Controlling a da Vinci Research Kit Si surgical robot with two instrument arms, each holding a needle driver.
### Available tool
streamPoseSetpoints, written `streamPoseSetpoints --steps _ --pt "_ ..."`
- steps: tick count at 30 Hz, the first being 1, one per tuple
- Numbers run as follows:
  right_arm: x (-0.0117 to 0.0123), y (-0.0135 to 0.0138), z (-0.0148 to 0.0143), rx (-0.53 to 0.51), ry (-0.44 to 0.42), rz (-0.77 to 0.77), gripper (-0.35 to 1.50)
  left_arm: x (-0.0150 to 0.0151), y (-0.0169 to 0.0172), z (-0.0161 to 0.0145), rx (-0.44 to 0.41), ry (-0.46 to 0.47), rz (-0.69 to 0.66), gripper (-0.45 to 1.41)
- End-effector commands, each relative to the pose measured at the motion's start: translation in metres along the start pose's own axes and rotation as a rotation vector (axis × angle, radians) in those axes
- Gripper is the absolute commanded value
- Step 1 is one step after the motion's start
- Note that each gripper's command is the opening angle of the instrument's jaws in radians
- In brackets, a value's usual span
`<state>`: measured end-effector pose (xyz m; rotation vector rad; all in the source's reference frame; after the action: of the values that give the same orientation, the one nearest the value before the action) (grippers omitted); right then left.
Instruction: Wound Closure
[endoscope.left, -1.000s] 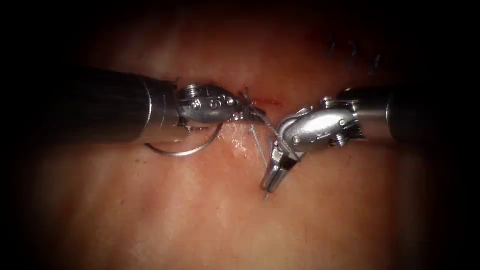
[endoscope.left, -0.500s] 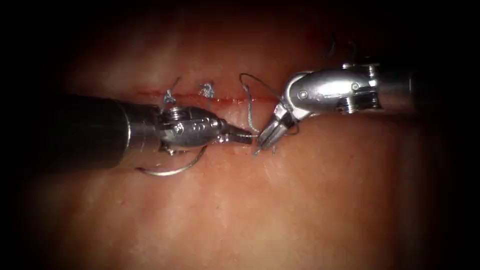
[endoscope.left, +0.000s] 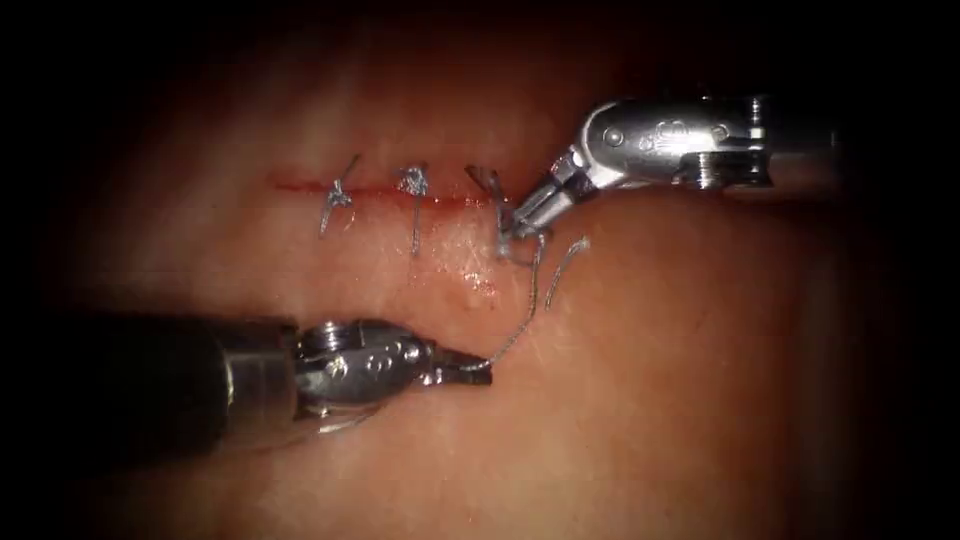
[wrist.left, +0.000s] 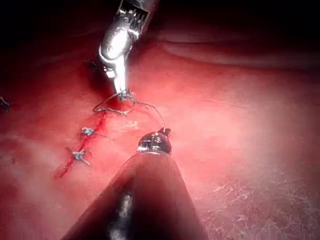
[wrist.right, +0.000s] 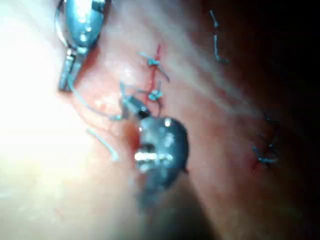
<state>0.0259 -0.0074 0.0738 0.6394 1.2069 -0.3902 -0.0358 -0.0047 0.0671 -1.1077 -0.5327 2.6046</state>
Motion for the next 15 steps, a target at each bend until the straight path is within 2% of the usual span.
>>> streamPoseSetpoints --steps 1,6,11,15 --pt "-0.0005 0.0014 0.0000 -0.025 -0.006 -0.002 -0.35 -0.0001 0.0004 0.0005 -0.002 0.001 0.007 -0.45" --pt "-0.0018 0.0030 -0.0008 -0.105 -0.039 0.012 -0.35 -0.0004 0.0035 -0.0008 -0.010 0.002 0.010 -0.45" --pt "-0.0033 0.0057 -0.0019 -0.227 -0.106 -0.006 -0.35 -0.0005 0.0055 -0.0003 -0.006 -0.003 0.018 -0.45" --pt "-0.0037 0.0067 -0.0021 -0.258 -0.121 -0.007 -0.35 -0.0012 0.0068 -0.0001 -0.008 -0.004 0.017 -0.45"
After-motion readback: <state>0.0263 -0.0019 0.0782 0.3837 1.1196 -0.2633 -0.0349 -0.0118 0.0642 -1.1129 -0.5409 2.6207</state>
